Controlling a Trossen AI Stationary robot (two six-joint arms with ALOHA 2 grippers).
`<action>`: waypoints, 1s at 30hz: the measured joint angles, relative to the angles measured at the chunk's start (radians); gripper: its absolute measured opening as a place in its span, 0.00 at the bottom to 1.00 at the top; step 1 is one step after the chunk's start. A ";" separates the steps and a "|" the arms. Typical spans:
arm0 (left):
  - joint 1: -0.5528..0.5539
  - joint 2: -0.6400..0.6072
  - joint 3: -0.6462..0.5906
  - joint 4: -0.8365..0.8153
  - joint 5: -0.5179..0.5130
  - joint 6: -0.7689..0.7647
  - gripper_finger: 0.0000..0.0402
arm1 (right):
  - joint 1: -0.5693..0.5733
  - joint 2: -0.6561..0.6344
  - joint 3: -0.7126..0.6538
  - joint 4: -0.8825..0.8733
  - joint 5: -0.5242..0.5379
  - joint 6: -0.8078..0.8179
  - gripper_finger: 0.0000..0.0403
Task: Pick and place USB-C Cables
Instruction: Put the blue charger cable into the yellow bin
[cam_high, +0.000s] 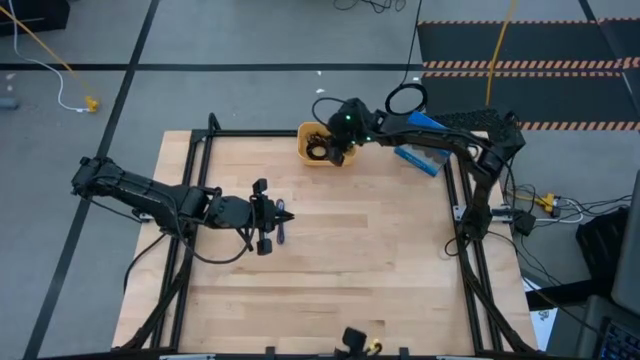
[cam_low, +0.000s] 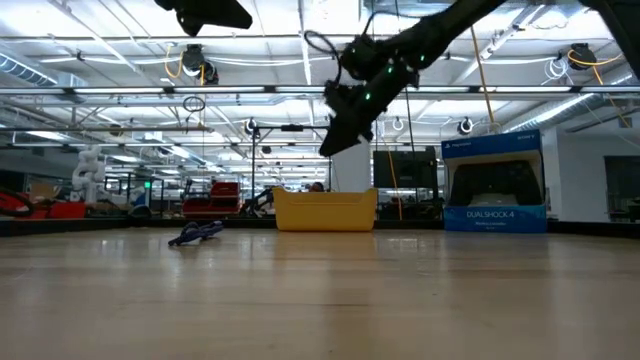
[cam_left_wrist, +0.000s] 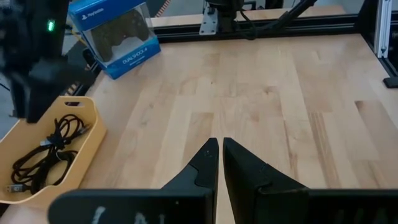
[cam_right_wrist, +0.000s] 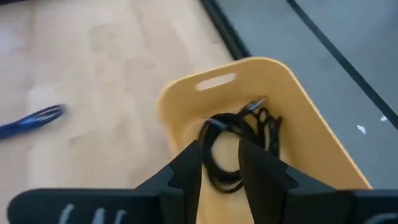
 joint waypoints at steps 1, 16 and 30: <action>0.000 0.000 0.000 -0.001 0.000 -0.003 0.06 | 0.009 -0.022 0.000 -0.032 0.000 -0.008 0.25; -0.010 0.000 0.000 -0.095 -0.001 -0.095 0.06 | 0.189 -0.414 -0.235 -0.211 -0.027 0.062 0.25; -0.015 0.105 0.000 -0.434 0.003 -0.683 0.07 | 0.238 -0.874 -0.661 0.015 0.140 0.081 0.25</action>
